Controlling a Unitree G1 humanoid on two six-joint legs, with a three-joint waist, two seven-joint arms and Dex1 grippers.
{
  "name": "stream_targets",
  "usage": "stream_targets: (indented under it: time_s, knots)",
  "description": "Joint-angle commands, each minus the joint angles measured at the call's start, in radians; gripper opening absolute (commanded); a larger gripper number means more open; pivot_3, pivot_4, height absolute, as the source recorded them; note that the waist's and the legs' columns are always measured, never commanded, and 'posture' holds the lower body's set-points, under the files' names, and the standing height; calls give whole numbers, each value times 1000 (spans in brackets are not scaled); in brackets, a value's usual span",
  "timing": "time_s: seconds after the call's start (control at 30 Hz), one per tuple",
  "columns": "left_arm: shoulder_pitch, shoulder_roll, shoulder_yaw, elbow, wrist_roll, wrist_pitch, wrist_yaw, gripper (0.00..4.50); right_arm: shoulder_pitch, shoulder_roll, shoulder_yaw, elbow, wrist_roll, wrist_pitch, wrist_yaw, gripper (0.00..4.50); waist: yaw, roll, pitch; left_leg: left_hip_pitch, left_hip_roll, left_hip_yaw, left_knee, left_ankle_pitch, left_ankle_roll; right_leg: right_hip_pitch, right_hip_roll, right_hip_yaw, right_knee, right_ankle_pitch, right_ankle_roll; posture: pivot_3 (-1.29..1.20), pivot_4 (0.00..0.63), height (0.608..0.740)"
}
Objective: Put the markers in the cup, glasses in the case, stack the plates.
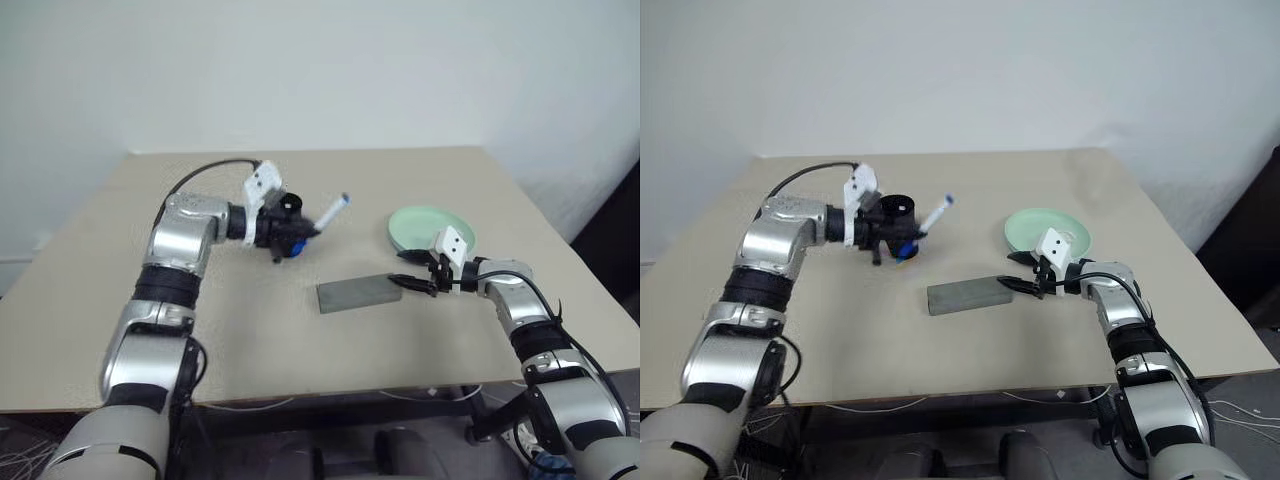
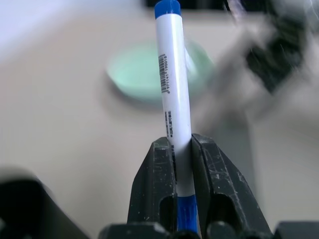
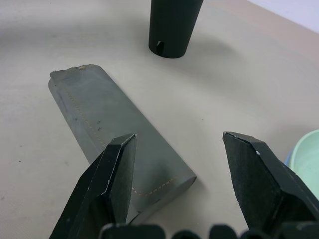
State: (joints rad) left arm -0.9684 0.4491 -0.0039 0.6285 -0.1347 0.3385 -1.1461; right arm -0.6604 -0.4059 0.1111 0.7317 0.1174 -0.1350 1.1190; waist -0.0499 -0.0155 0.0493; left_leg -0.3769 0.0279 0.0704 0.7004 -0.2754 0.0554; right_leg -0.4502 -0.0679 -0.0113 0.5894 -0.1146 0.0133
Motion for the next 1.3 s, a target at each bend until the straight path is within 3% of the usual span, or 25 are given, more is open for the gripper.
stream_targets:
  time_s: [0.03, 0.27, 0.5, 0.9, 1.17, 1.3]
  knots:
    - [-84, -22, 84, 101, -10, -155, 183, 64, -23, -5, -16, -28, 10, -16, 5, 2997, -3, 0, 0, 1, 0, 0, 0, 0, 0, 0, 0, 0, 0, 0, 0, 0, 0, 732]
    - [-151, -39, 88, 390, 73, -475, 472, 64, -5, -10, -19, -52, 13, -10, -1, 2997, -2, 0, 0, 2, 0, 0, -1, 0, 0, 1, 1, 0, 1, 0, 0, 0, 0, 732]
    - [-117, -75, 117, 524, 76, -657, 616, 64, 11, -18, -22, -78, 15, 1, -4, 2997, 1, 0, 0, 0, -1, 0, -1, -1, -1, 0, 0, -1, -1, 1, 2, 0, 0, 732]
    - [-103, -107, 131, 589, 75, -702, 658, 64, 2, -25, -22, -74, 14, 4, -1, 2997, -1, 0, 0, 0, 0, 0, -1, -1, -1, 0, 0, -2, -1, 1, 2, 0, 0, 732]
    - [-102, -96, 134, 592, 76, -703, 674, 2784, 6, -19, -19, -77, 14, 3, -4, 2997, -1, 0, 0, 0, 0, 0, -1, -1, -1, 0, 0, -2, -1, 1, 2, 0, 0, 732]
    - [-103, -96, 138, 588, 71, -702, 672, 2784, 5, -17, -19, -77, 14, 3, -4, 2997, -1, 0, 0, 0, 0, 0, -1, -1, -1, 0, 0, -2, -1, 1, 2, 0, 0, 732]
